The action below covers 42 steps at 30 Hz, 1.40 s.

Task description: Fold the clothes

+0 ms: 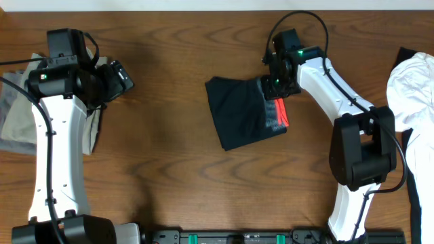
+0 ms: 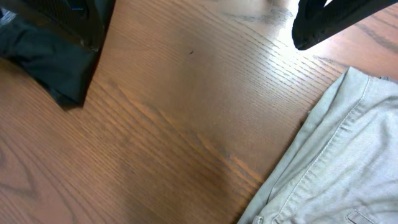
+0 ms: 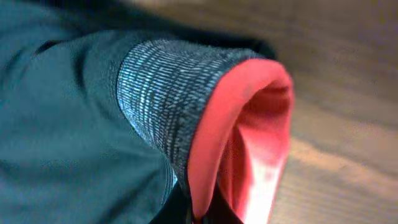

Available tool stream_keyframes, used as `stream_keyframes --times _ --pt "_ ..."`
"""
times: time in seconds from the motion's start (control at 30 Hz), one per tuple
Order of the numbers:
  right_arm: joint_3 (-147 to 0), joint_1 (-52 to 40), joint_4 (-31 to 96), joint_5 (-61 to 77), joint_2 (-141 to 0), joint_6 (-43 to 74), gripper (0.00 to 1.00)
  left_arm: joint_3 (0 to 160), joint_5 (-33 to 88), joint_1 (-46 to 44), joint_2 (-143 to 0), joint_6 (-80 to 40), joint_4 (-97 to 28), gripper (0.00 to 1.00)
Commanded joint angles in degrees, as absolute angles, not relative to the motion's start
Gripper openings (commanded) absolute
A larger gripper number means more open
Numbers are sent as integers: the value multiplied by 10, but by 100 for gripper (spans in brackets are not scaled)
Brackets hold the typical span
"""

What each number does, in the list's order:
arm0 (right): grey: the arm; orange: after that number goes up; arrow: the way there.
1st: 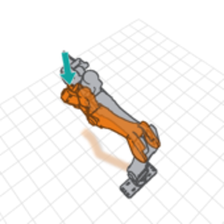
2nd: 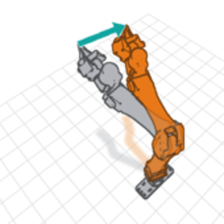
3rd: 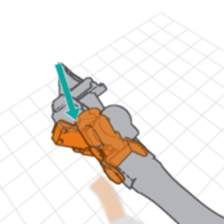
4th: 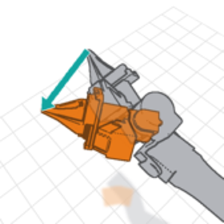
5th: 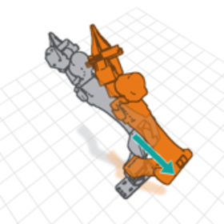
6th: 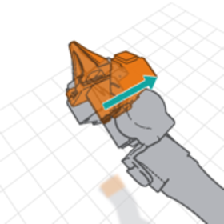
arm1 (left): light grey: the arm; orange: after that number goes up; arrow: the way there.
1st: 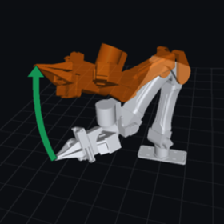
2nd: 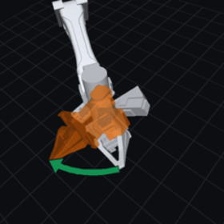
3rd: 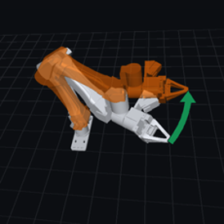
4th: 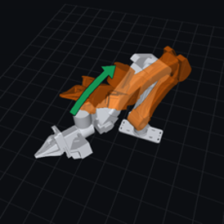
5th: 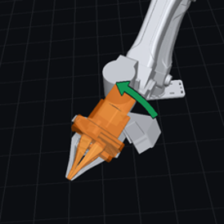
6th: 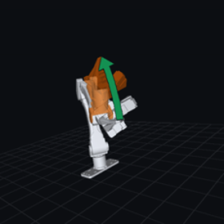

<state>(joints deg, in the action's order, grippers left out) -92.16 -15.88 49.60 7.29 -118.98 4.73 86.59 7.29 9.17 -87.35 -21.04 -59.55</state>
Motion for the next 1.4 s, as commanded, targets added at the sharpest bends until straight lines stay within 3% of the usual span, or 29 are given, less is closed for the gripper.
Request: stream_keyframes --times 0.0,0.23,0.33,0.47,0.63,0.7,0.77,0.87,0.9,1.37 --pt "-935 -153 488 20 -1184 48 7 857 70 93 -878 -215 -595 98" --pt "-935 -153 512 -36 -1184 48 22 857 70 93 -878 -206 -595 98" --pt "-935 -153 532 -83 -1184 48 22 857 70 93 -878 -206 -595 98" --pt "-939 -153 559 -131 -1184 62 21 857 70 93 -878 -207 -595 98" --pt "-999 -153 636 -88 -1184 89 5 857 70 93 -878 -207 -595 98" --pt "-1044 -153 684 -46 -1184 92 4 857 70 93 -878 -206 -595 98" --pt "-1091 -153 734 16 -1184 81 13 857 70 93 -878 -206 -595 98" --pt "-1107 -153 768 69 -1184 43 43 857 70 93 -878 -206 -595 98" --pt "-1102 -153 775 76 -1184 39 45 857 70 93 -878 -207 -595 98" --pt "-923 -153 675 114 -1185 51 44 857 70 93 -878 -206 -595 98"
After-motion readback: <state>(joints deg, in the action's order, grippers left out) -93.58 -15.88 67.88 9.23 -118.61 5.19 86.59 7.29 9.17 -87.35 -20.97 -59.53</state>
